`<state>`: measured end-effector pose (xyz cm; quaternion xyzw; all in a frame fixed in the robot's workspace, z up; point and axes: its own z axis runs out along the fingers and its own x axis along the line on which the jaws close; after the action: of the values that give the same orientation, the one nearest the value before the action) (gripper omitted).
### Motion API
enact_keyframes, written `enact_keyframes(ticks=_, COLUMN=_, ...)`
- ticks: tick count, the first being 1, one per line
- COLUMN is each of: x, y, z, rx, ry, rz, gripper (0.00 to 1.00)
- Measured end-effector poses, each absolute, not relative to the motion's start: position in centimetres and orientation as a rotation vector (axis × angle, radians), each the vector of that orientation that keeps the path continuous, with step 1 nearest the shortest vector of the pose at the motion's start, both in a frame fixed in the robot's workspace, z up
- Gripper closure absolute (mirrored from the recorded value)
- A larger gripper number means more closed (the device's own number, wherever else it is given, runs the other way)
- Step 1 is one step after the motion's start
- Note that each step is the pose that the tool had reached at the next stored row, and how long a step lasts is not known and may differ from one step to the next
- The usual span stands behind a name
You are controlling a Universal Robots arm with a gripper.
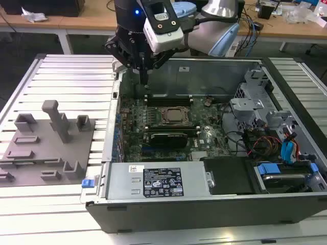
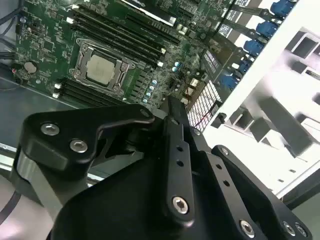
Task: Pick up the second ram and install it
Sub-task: 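Reach for the second ram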
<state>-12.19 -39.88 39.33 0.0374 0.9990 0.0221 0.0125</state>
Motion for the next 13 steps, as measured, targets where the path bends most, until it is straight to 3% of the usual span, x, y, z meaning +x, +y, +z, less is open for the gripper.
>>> enact_keyframes(ticks=13, x=-19.0, y=-39.9, z=39.3, rx=0.116, ry=3.114, rz=0.069, gripper=0.89)
